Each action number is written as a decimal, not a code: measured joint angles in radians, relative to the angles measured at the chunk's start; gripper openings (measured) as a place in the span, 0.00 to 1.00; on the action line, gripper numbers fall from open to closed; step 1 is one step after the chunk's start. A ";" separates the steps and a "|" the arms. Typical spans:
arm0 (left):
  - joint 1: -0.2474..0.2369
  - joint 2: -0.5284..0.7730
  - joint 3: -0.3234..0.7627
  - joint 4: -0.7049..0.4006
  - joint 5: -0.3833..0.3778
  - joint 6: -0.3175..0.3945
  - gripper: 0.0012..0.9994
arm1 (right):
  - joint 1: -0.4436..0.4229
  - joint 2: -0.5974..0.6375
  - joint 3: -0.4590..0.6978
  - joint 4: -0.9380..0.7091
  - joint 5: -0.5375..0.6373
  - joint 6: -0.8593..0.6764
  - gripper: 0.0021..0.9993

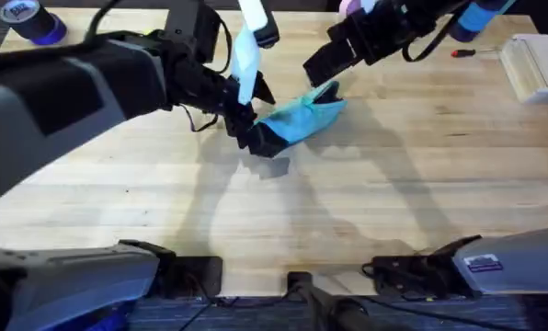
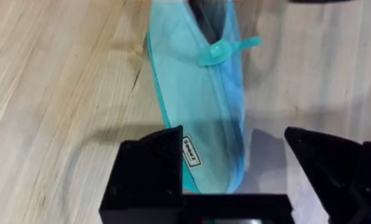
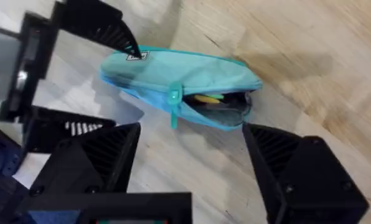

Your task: Unzip the bag, pick up the pens from the table one at a time and place them inside, then zip the bag closed.

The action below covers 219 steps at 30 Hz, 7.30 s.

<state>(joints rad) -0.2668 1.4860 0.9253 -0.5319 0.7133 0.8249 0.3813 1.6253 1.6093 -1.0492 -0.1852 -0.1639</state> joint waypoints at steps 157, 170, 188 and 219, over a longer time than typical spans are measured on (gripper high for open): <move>-0.024 0.113 0.006 0.242 0.078 -0.115 0.04 | -0.371 0.473 0.033 0.095 -0.042 0.014 0.03; -0.023 0.113 0.006 0.240 0.078 -0.115 0.04 | -0.390 0.504 0.062 0.075 -0.020 0.022 0.03; -0.023 0.113 0.006 0.240 0.078 -0.115 0.04 | -0.364 0.174 0.130 -0.002 -0.009 0.022 1.00; -0.019 -0.381 0.312 -0.397 -0.567 -0.559 0.99 | -0.364 0.007 0.131 -0.050 -0.002 -0.009 1.00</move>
<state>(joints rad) -0.2855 1.1053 1.2374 -0.9284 0.1466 0.2660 0.0177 1.6321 1.7401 -1.0996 -0.1867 -0.1730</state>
